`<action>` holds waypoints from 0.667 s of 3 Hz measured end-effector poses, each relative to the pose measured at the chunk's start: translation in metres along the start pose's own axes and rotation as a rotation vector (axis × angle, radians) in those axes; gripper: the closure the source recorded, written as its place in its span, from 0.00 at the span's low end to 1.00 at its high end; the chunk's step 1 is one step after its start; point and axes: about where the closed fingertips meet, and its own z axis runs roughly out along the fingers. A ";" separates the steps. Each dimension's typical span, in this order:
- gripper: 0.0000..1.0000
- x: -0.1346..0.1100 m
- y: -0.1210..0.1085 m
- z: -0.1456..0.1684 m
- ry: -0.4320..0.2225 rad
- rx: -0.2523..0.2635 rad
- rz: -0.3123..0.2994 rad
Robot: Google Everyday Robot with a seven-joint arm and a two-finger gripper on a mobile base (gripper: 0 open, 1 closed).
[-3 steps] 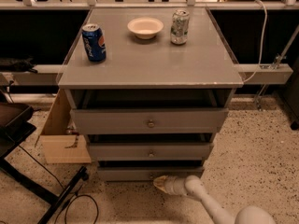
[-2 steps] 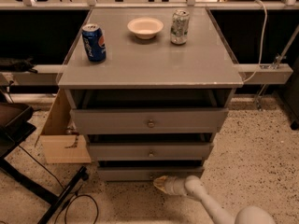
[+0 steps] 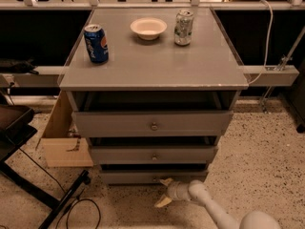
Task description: Close bottom drawer
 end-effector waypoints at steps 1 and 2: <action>0.19 0.000 0.000 0.000 0.000 0.000 0.000; 0.50 0.006 0.009 -0.017 0.042 0.000 -0.014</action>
Offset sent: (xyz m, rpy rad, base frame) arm -0.0323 -0.0085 0.0070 -0.0644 0.0182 0.0190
